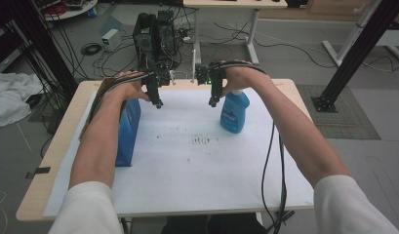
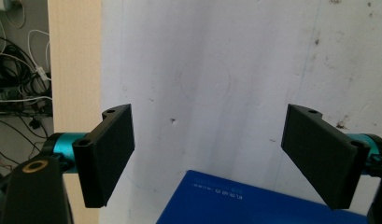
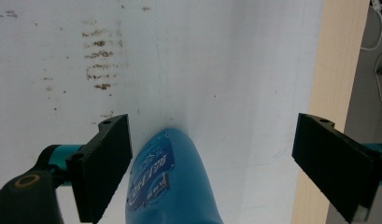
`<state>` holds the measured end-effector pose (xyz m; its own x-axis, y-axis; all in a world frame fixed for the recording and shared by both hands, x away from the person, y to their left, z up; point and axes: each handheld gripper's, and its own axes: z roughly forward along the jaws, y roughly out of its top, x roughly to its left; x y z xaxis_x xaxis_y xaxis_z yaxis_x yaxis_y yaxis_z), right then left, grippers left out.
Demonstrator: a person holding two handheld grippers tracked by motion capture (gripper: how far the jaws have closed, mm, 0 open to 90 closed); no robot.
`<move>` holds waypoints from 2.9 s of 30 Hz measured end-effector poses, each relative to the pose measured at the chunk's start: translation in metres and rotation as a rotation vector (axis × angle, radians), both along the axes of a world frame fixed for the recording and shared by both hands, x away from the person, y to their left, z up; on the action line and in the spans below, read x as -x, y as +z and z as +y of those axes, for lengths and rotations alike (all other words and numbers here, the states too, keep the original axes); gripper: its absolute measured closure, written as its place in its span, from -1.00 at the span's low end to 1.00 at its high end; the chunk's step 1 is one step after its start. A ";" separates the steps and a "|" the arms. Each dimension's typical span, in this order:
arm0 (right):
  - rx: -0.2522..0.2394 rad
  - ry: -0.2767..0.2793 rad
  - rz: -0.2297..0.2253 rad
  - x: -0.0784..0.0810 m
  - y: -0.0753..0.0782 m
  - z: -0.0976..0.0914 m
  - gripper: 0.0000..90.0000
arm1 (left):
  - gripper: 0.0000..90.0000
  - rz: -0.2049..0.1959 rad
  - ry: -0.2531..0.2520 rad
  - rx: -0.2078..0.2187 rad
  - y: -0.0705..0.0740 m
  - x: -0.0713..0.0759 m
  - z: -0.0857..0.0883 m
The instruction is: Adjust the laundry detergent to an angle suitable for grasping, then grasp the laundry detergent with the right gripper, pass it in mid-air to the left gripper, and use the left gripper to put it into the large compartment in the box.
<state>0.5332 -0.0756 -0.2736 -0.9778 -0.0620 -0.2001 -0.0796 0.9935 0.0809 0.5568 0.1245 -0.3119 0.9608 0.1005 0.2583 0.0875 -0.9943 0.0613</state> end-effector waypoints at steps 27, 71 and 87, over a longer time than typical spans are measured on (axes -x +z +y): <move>-0.002 0.021 0.016 0.036 0.014 0.001 -0.75 | -0.62 0.000 0.038 0.052 0.000 0.010 0.009; -0.178 -0.445 -0.006 0.076 -0.003 -0.138 -0.75 | -0.62 0.018 0.045 0.059 0.007 0.011 0.008; -0.449 -0.597 -0.001 0.058 -0.029 -0.148 -0.75 | -0.62 0.014 0.067 0.109 0.004 0.012 0.008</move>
<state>0.4756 -0.2236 -0.3030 -0.8194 0.5674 -0.0817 0.4631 0.7391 0.4892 0.5453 0.1327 -0.3082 0.9545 0.1913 0.2289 0.1551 -0.9737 0.1671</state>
